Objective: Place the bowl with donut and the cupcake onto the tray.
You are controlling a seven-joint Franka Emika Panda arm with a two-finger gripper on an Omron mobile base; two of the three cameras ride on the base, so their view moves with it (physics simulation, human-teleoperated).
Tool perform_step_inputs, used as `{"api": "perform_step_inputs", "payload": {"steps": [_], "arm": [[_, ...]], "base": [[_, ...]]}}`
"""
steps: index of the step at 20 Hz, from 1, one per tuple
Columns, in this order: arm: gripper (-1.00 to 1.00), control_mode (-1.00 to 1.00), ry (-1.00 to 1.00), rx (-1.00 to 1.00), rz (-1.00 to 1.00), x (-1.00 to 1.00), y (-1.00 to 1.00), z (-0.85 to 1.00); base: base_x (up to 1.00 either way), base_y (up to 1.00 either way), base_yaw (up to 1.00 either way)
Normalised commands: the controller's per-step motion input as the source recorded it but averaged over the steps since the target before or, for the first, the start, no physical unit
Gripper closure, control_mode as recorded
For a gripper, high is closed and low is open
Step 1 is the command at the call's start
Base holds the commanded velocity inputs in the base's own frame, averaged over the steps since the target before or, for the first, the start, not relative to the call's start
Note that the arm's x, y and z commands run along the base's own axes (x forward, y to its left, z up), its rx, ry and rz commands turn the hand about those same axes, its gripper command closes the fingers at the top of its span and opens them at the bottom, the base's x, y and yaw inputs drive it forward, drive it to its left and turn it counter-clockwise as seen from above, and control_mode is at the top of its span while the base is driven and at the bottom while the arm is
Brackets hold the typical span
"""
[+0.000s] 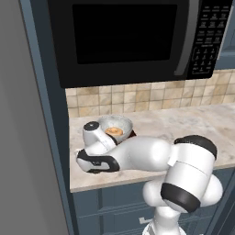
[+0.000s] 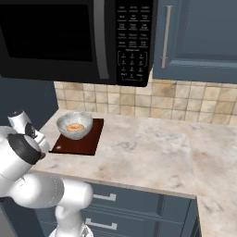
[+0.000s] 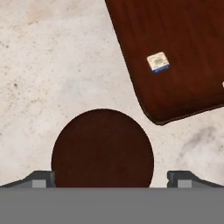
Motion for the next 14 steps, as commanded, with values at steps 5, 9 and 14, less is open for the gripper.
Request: {"api": "perform_step_inputs", "payload": {"steps": [5,9,14], "arm": [[-1.00,-1.00,0.01,0.00,-0.06,0.04,0.03,-0.13],[-1.00,-1.00,0.02,0.00,-0.05,0.00,0.00,-0.18],[-1.00,-1.00,0.03,0.00,-0.04,0.00,0.00,-0.23]], "base": [[0.00,0.00,0.00],[0.00,0.00,0.00],[0.00,0.00,0.00]]}}
